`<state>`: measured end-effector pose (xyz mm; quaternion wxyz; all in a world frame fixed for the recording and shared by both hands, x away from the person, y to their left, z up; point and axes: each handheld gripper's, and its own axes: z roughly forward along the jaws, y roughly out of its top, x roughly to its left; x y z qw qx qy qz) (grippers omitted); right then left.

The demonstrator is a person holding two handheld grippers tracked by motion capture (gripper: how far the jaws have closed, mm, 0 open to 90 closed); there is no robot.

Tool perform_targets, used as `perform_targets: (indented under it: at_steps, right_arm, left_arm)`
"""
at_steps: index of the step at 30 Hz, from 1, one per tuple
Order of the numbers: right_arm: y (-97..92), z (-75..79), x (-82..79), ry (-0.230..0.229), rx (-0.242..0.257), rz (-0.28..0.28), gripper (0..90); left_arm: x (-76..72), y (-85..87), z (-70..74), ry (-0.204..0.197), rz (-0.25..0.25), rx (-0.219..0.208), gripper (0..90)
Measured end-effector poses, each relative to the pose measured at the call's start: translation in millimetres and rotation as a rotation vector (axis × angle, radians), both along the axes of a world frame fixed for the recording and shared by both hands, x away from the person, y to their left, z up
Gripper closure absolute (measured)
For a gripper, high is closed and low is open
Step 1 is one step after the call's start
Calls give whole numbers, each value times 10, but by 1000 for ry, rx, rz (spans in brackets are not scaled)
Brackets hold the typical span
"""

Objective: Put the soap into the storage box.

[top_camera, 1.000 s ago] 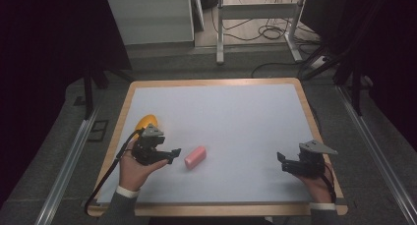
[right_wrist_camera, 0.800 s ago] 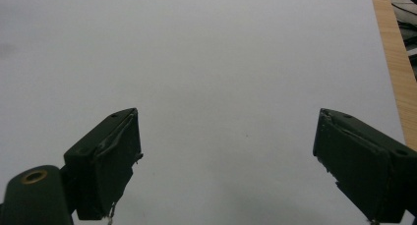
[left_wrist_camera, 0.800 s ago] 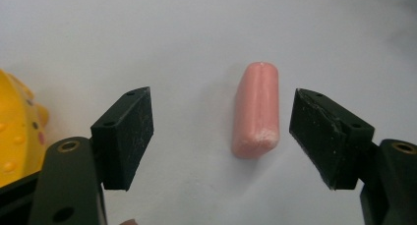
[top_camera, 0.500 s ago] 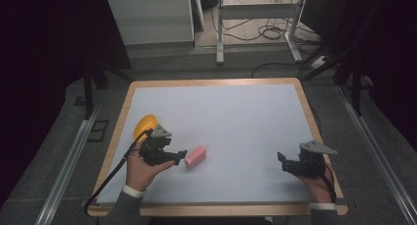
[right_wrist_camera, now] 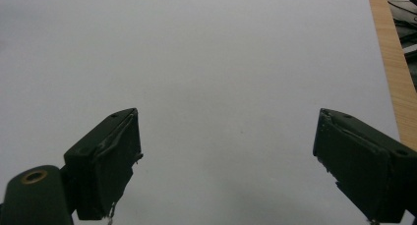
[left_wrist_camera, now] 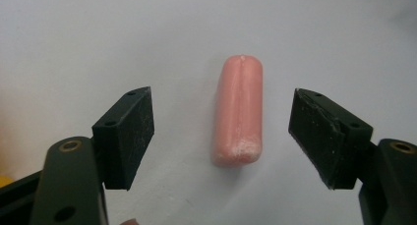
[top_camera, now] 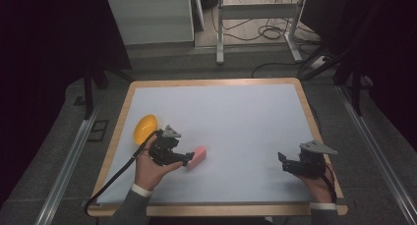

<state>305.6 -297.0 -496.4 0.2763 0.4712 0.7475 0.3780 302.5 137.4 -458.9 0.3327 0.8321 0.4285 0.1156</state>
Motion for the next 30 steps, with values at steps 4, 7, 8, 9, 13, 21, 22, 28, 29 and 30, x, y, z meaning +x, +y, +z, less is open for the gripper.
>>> perform_targets:
  at_steps: [4,7,8,9,13,21,22,28,29,30]
  right_arm:
    - [-2,-7,2,4,-2,-3,105]
    - [-3,-8,3,4,-1,-3,105]
    - [-4,-8,3,4,-1,-4,105]
    - [-4,-8,3,4,-1,-4,105]
    - [-18,-5,2,3,1,-6,105]
    - [-26,-12,6,7,-3,-9,105]
    - [-24,-13,6,8,-3,-9,105]
    - [-22,-14,6,6,-7,-9,105]
    - [-22,-14,6,6,-6,-10,105]
    - [-22,-16,7,5,-7,-12,105]
  left_arm:
    - [35,-79,-9,7,-15,13,254]
    - [67,-160,-35,20,-30,20,255]
    - [74,-179,-44,24,-33,19,255]
    - [81,-205,-57,29,-40,14,255]
    - [112,-272,-117,43,-45,24,263]
    - [149,-317,-195,52,-41,40,295]
    - [152,-322,-205,56,-43,44,298]
    - [182,-340,-269,69,-43,49,330]
    - [188,-342,-278,74,-42,48,335]
    - [194,-344,-289,78,-39,46,334]
